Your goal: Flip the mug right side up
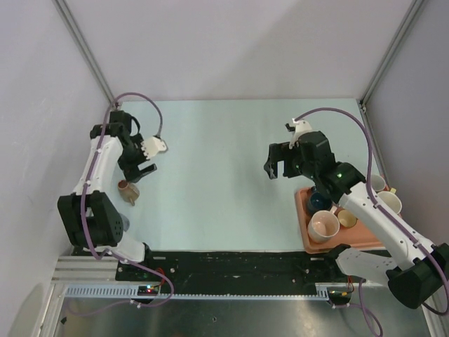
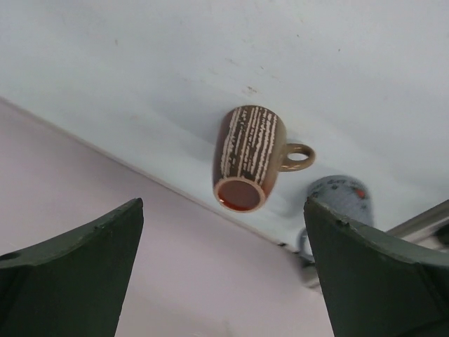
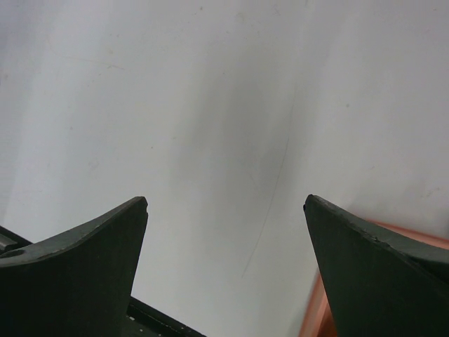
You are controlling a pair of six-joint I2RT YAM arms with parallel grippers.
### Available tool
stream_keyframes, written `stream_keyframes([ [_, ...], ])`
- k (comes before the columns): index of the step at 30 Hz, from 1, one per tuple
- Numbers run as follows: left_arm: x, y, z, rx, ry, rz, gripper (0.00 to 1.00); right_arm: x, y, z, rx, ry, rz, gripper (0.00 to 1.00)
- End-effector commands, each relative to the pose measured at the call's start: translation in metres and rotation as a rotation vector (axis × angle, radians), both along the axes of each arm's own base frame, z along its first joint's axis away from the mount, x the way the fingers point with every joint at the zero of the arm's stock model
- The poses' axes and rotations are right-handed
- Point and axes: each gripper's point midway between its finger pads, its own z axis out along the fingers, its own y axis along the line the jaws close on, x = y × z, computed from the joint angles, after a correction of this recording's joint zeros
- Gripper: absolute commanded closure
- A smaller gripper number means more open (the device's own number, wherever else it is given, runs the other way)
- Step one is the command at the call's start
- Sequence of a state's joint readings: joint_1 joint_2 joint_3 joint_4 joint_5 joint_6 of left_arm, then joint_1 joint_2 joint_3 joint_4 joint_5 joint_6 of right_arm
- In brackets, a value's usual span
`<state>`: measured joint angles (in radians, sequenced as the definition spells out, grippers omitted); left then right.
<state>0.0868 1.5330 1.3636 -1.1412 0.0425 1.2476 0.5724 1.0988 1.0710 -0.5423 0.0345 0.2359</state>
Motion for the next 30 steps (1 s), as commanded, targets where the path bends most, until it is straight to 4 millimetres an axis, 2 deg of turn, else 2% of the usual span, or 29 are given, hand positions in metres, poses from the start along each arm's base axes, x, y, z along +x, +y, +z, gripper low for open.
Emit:
stream_keyframes([
  [1,-0.007,0.006,0.012,-0.106,-0.042,0.522,0.0,0.0,0.016,0.021,0.102,-0.04,0.031,0.01],
  [3,-0.007,0.012,0.016,-0.147,-0.07,0.698,0.0,-0.002,0.019,0.024,0.125,-0.035,0.035,0.01],
  [5,-0.006,0.027,0.015,-0.155,-0.102,0.857,0.0,-0.005,0.023,0.027,0.142,-0.026,0.038,0.01],
  [8,-0.002,0.047,0.011,-0.174,-0.173,1.007,0.0,-0.011,0.031,0.033,0.15,-0.013,0.055,0.01],
  [14,-0.001,0.048,-0.02,-0.2,-0.182,1.039,0.0,-0.023,0.044,0.035,0.077,0.0,0.053,0.01],
  [19,-0.01,0.05,-0.049,-0.179,-0.146,1.035,0.0,-0.032,0.06,0.034,0.021,0.005,0.06,0.0],
  [25,0.001,0.061,-0.065,-0.152,-0.166,1.048,0.0,-0.04,0.074,0.026,-0.031,0.038,0.087,0.01],
  [30,-0.002,0.053,-0.078,-0.182,-0.117,1.056,0.08,-0.043,0.076,0.025,-0.105,0.055,0.099,0.01],
])
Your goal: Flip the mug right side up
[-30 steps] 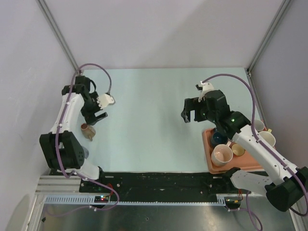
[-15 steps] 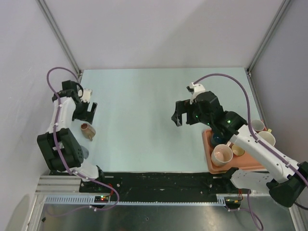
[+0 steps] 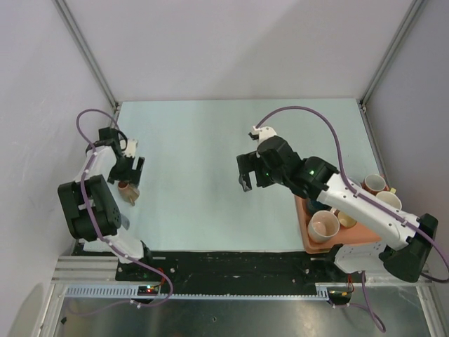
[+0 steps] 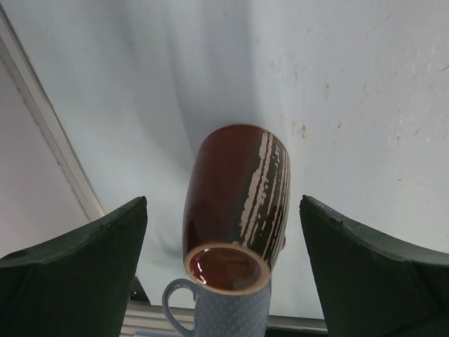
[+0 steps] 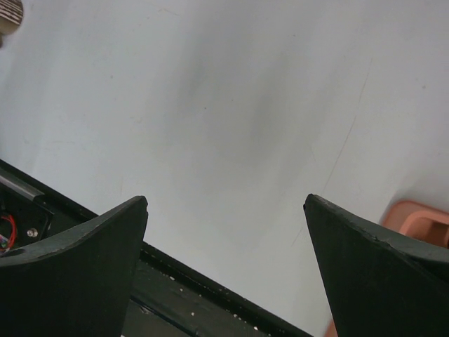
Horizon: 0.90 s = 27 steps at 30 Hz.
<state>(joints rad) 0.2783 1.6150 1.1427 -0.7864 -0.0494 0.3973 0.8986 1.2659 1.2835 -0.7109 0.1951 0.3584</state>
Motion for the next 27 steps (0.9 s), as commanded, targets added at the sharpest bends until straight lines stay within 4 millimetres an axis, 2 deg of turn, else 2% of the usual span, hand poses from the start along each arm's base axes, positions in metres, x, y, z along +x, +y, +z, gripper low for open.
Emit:
stream_keyframes([
  [1,0.007,0.0,-0.002,-0.015,-0.039,0.022,0.09,0.002,-0.001,0.018,-0.048,-0.033,-0.018,0.01],
  [5,-0.004,-0.001,-0.008,-0.019,-0.021,0.013,0.14,0.001,0.003,0.018,-0.084,-0.037,-0.002,0.01],
  [9,-0.006,0.0,-0.013,-0.024,-0.006,0.019,0.27,0.001,0.01,0.017,-0.113,-0.034,0.019,0.0],
  [11,-0.005,0.002,-0.013,-0.022,-0.002,0.023,0.39,0.0,0.013,0.016,-0.134,-0.038,0.03,0.01],
  [13,-0.004,0.003,-0.012,-0.016,-0.008,0.025,0.59,0.0,0.013,0.016,-0.158,-0.044,0.033,0.01],
  [15,-0.003,0.004,-0.008,-0.011,-0.02,0.023,0.82,-0.001,0.013,0.016,-0.177,-0.046,0.033,0.0],
  [16,-0.002,0.004,-0.006,-0.009,-0.025,0.023,0.91,-0.002,0.012,0.016,-0.182,-0.046,0.032,0.01],
  [17,-0.001,0.003,-0.003,-0.013,-0.035,0.019,0.95,-0.002,0.012,0.016,-0.182,-0.045,0.031,0.01],
  [22,0.015,-0.012,0.018,-0.084,-0.13,0.002,1.0,-0.001,0.018,0.029,-0.115,-0.074,0.026,0.01],
  [27,0.035,-0.046,0.042,-0.185,-0.221,-0.069,1.0,0.002,0.04,0.046,0.044,-0.118,0.051,0.01],
])
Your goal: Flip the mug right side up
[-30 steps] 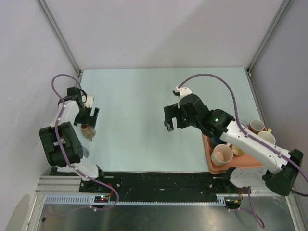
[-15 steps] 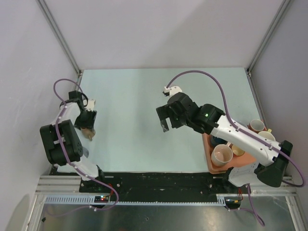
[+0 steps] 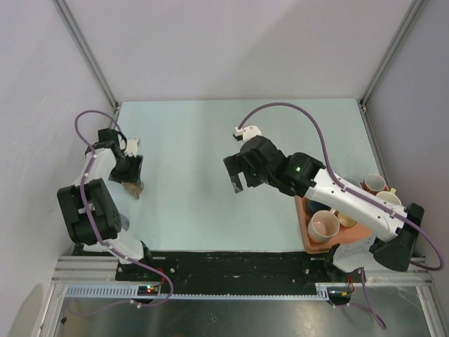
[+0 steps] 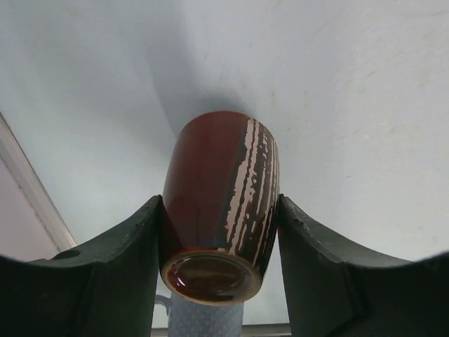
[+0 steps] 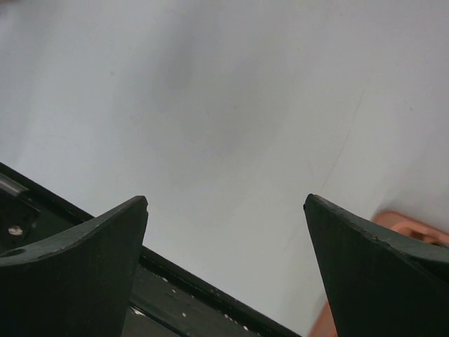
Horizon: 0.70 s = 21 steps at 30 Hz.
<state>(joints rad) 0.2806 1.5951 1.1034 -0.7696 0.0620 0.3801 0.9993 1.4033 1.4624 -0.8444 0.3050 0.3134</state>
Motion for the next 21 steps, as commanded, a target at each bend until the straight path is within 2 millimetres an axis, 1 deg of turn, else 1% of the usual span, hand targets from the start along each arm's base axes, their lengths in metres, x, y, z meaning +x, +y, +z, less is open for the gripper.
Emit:
stream_keyframes([
  [1,0.04,-0.036,0.052,-0.099,-0.206,-0.066,1.0,0.007,0.024,0.038,0.219,-0.082,0.016,0.0],
  [2,0.044,-0.044,0.054,-0.113,-0.214,-0.081,1.0,0.008,0.031,0.04,0.259,-0.08,0.017,0.0],
  [4,0.05,-0.065,0.059,-0.149,-0.224,-0.125,1.0,0.01,0.043,0.034,0.322,-0.053,0.033,0.01],
  [9,0.062,-0.123,0.073,-0.258,-0.245,-0.228,1.0,0.015,0.076,0.025,0.485,0.015,0.094,0.01],
  [10,0.065,-0.131,0.078,-0.275,-0.255,-0.238,1.0,0.017,0.082,0.025,0.513,0.02,0.105,0.01],
  [12,0.068,-0.153,0.086,-0.313,-0.265,-0.278,1.0,0.021,0.095,0.02,0.549,0.04,0.124,0.0],
  [14,0.07,-0.171,0.099,-0.351,-0.286,-0.309,1.0,0.024,0.104,0.018,0.593,0.064,0.144,0.01],
  [16,0.069,-0.19,0.12,-0.413,-0.323,-0.342,1.0,0.027,0.11,0.022,0.669,0.098,0.17,0.01],
  [17,0.07,-0.198,0.135,-0.443,-0.353,-0.359,1.0,0.029,0.114,0.031,0.731,0.105,0.183,0.01],
  [19,0.067,-0.214,0.167,-0.52,-0.407,-0.379,1.0,0.032,0.112,0.042,0.825,0.116,0.203,0.01],
  [21,0.062,-0.228,0.2,-0.598,-0.455,-0.402,1.0,0.033,0.11,0.055,0.879,0.09,0.225,0.01],
])
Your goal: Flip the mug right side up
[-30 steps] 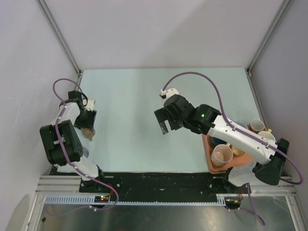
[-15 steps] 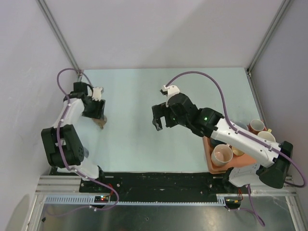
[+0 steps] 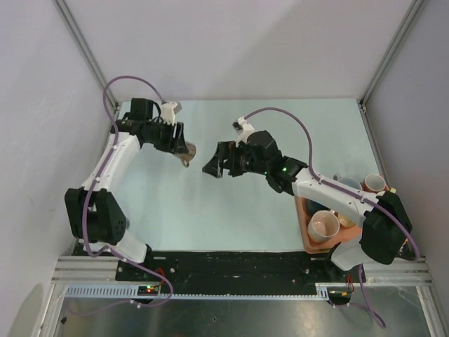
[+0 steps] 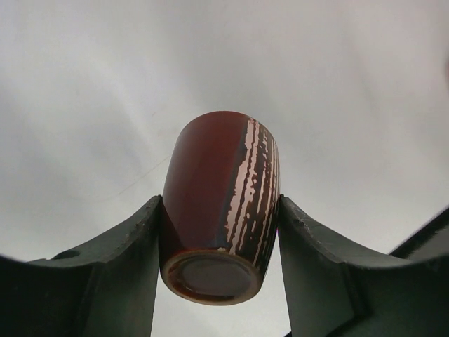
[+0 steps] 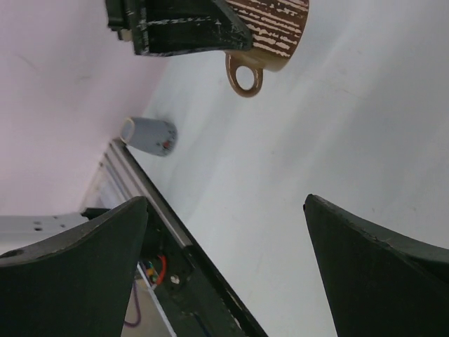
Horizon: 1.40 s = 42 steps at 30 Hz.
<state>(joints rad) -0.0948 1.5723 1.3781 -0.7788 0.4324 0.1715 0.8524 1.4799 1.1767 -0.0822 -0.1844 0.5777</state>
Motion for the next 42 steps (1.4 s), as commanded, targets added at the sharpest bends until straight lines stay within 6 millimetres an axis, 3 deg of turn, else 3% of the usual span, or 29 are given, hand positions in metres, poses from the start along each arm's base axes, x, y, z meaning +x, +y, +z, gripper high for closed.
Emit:
stream_keyframes([
  [1,-0.009,-0.044,0.108,-0.267,-0.165,-0.074,1.0,0.001,0.011,0.071,0.29,-0.088,0.077,0.01],
  [6,-0.039,-0.078,0.179,-0.481,-0.195,-0.208,1.0,0.0,0.011,0.101,0.381,-0.174,0.127,0.01],
  [10,-0.063,-0.094,0.218,-0.556,-0.23,-0.307,1.0,0.003,0.0,0.128,0.478,-0.172,0.147,0.07],
  [16,-0.077,-0.106,0.241,-0.572,-0.279,-0.372,1.0,-0.006,-0.027,0.186,0.654,-0.185,0.168,0.11],
  [23,-0.088,-0.12,0.26,-0.585,-0.321,-0.446,1.0,-0.013,-0.035,0.191,0.672,-0.086,0.126,0.12],
  [32,-0.113,-0.142,0.262,-0.633,-0.282,-0.587,1.0,-0.009,-0.036,0.218,0.831,-0.021,0.131,0.43],
  [36,-0.116,-0.146,0.258,-0.632,-0.275,-0.608,1.0,-0.009,-0.044,0.237,0.917,-0.029,0.134,0.66],
  [39,-0.117,-0.15,0.259,-0.625,-0.291,-0.627,1.0,-0.005,-0.044,0.237,0.923,-0.006,0.119,0.91],
  [40,-0.118,-0.151,0.259,-0.621,-0.296,-0.634,1.0,-0.003,-0.043,0.233,0.91,0.01,0.113,0.96],
  [41,-0.113,-0.151,0.257,-0.603,-0.309,-0.615,0.83,0.0,-0.045,0.23,0.896,0.02,0.101,0.98],
  [42,-0.107,-0.148,0.254,-0.582,-0.321,-0.588,0.42,0.005,-0.046,0.22,0.854,0.043,0.066,0.99],
])
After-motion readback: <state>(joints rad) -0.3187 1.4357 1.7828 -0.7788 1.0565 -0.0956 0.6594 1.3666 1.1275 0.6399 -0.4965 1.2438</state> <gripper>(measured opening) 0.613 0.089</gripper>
